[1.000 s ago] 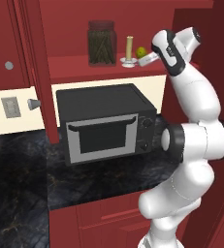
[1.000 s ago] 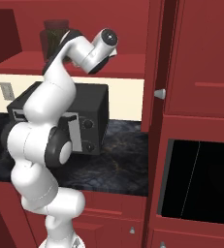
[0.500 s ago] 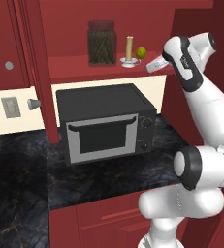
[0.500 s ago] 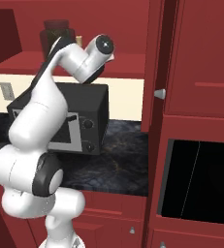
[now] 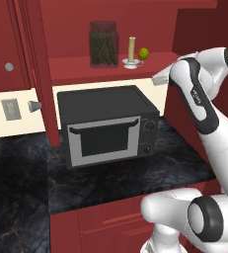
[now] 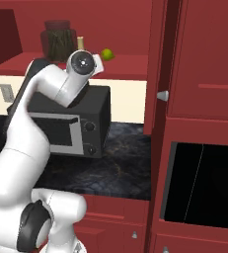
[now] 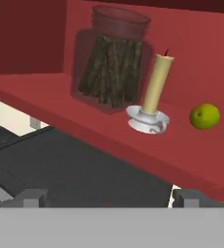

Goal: Pick the jar and candle from the dining table and place them in the open cabinet. Close the cabinet after placing the objects.

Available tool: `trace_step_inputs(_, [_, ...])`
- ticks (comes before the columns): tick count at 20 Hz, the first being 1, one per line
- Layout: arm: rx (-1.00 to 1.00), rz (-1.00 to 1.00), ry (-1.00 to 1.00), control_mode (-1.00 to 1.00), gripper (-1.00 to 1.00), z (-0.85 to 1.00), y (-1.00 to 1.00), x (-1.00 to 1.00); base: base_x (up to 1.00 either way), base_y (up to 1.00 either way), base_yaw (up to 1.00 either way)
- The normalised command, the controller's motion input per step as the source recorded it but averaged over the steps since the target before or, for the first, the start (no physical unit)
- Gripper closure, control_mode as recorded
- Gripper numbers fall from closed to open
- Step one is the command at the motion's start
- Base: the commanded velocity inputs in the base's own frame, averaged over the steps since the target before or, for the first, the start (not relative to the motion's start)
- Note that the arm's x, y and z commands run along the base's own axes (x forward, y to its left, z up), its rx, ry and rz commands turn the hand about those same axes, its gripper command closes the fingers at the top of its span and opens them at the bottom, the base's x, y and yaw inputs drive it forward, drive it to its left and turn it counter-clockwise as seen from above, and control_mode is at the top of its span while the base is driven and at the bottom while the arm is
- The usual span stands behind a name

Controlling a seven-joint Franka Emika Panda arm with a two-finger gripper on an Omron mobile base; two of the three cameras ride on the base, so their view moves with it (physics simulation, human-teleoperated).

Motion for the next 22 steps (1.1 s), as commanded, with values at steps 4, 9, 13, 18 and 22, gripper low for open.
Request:
trace_step_inputs(4, [-0.02,-0.08,-0.15,-1.0,-1.0,0.0,0.02,-0.87,0.0,0.0,0.0])
trace_step_inputs(9, [-0.09,0.0,-0.04,-1.0,-1.0,-0.15,-0.03,-0.18,0.0,0.0,0.0])
trace_step_inputs(13, [-0.15,0.0,-0.2,-1.0,-1.0,-0.01,-0.14,-0.69,0.0,0.0,0.0])
trace_step_inputs(18, [-0.16,0.0,-0.2,-1.0,-1.0,0.0,-0.15,-0.74,0.0,0.0,0.0])
trace_step_inputs(22, [-0.16,0.0,-0.18,-1.0,-1.0,0.0,-0.18,-0.71,0.0,0.0,0.0])
